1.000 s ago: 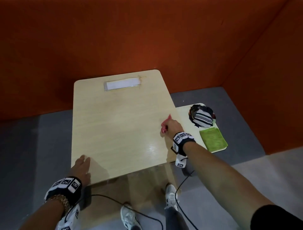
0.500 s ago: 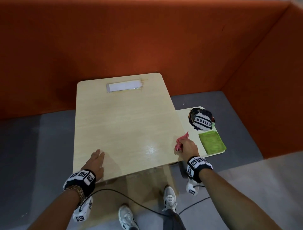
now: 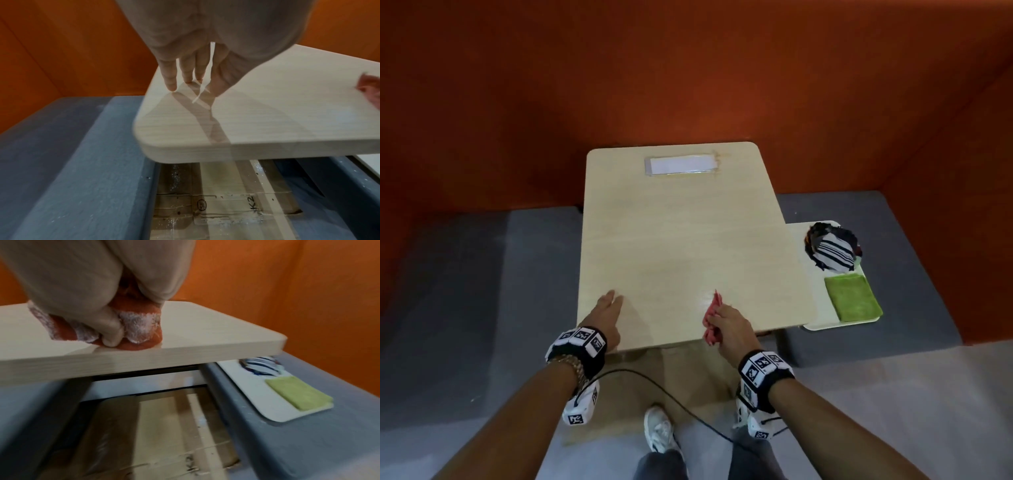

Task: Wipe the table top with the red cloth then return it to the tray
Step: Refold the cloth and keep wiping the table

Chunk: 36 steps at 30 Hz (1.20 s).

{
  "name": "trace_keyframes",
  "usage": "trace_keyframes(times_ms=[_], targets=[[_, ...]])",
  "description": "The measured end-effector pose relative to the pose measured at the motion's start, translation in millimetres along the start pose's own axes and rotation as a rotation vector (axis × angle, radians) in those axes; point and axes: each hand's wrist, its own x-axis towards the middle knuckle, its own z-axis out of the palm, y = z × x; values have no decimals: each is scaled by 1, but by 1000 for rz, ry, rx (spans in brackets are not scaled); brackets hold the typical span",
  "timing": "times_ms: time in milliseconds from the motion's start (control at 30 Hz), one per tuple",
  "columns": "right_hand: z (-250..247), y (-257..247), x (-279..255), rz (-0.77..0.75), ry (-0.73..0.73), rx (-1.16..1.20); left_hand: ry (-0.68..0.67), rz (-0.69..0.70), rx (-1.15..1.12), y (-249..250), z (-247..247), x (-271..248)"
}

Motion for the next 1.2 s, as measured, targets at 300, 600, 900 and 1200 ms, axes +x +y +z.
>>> trace_keyframes(times_ms=[300,600,900,1200], targets=[[79,-154,42,-445,-195,-135,70,-105,-186,-42,-9,-26],[69,-203,90,-525,-184,-242,102,-65,-289,-52,-7,-19],[50,-215,114,-505,-81,-142,180,-62,-422,-64,-27,-6],[31,-221,194,-383,-113,-176,138,-54,-307,-77,-35,7]])
